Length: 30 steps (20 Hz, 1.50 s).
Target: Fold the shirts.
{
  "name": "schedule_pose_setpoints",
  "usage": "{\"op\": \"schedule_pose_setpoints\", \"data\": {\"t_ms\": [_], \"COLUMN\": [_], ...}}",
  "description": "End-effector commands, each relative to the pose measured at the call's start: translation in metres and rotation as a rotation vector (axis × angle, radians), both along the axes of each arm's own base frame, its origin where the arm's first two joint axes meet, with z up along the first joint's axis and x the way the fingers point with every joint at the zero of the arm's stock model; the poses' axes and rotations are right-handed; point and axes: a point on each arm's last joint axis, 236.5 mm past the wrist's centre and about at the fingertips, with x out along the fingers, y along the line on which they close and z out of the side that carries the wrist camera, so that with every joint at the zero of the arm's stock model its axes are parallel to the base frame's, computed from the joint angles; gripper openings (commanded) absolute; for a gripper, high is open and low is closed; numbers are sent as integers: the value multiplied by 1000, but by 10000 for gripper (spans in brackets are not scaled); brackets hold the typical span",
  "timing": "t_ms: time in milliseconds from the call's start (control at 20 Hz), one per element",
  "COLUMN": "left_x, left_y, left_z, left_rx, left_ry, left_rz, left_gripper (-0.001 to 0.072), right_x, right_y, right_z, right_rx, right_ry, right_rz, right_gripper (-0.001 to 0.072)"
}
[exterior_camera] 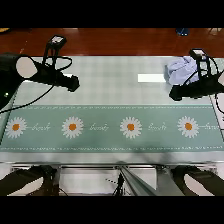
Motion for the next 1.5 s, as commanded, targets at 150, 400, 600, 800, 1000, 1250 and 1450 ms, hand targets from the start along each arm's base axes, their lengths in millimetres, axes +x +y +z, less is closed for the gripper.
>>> {"op": "schedule_pose_setpoints", "data": {"t_ms": [150,400,600,800,1000,1250,1450], "left_x": [0,0,0,0,0,22,35], "left_y": [0,0,0,0,0,-5,-8], "left_z": [0,0,0,0,0,9,6], "left_rx": [1,1,1,1,0,-29,-37], "left_ry": [1,1,1,1,0,-94,-125], "left_rz": [-1,-1,-1,-1,0,12,18], "left_gripper": [711,711,711,711,711,711,711], "right_x": [0,0,0,0,24,82,118], "right_y": [0,0,0,0,4,4,-1], "right_z": [0,0,0,0,12,58,109], "right_rx": [0,0,0,0,28,59,79], "right_ry": [1,1,1,1,-112,-420,-683], "right_rz": [0,0,0,0,-16,-54,-91], "right_gripper": [608,608,608,608,608,607,607]}}
